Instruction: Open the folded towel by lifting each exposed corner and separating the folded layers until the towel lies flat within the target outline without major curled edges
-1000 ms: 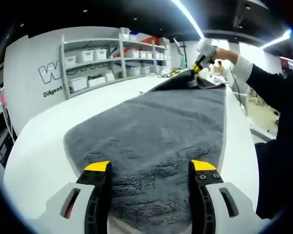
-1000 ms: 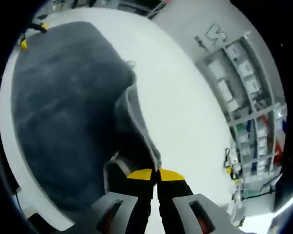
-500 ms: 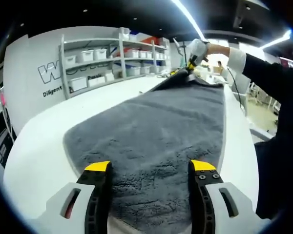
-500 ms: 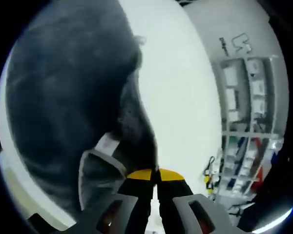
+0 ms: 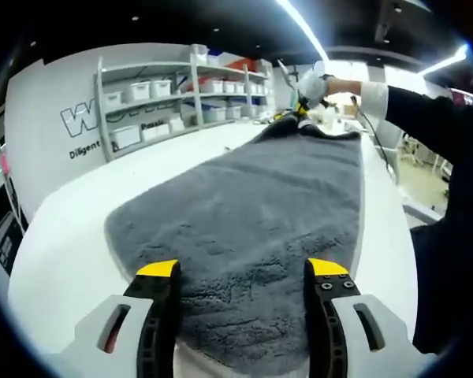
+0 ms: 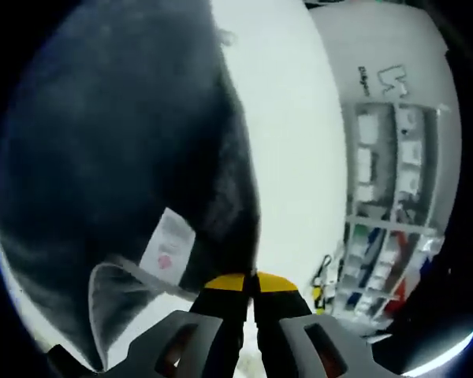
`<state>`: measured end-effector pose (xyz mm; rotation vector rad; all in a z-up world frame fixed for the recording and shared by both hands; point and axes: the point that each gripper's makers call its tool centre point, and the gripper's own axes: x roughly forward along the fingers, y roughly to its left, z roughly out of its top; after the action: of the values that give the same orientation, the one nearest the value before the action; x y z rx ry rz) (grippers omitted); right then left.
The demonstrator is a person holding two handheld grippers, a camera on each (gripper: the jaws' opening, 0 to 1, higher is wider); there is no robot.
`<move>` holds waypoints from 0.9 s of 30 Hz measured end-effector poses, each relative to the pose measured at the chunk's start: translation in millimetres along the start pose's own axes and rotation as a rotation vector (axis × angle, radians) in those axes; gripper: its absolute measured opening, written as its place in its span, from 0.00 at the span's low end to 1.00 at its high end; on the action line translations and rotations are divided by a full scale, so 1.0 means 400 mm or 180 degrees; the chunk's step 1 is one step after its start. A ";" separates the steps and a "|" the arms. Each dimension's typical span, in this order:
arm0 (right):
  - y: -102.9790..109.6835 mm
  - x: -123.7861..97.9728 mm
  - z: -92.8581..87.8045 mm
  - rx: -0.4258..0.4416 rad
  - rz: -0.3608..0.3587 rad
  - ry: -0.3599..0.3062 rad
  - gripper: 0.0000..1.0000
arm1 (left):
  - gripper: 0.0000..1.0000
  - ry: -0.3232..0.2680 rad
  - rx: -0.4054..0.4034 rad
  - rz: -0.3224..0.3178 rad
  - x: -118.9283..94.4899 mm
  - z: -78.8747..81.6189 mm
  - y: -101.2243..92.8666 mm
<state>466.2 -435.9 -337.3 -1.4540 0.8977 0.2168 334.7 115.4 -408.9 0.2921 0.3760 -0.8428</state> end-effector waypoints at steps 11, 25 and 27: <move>-0.048 0.068 -0.014 -0.0188 -0.0328 0.0007 0.00 | 0.62 0.0009 -0.0021 -0.0005 0.000 -0.003 -0.005; -0.095 0.136 -0.025 0.0067 -0.0517 -0.0136 0.00 | 0.59 0.0056 0.0118 -0.0138 -0.024 -0.010 -0.032; -0.102 0.143 -0.027 0.0080 -0.0546 -0.0158 0.00 | 0.59 0.0065 0.0124 -0.0138 -0.026 -0.012 -0.031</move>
<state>526.0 -474.0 -341.5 -1.4873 0.7287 0.1130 318.0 116.3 -409.8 0.3300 0.3864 -0.8910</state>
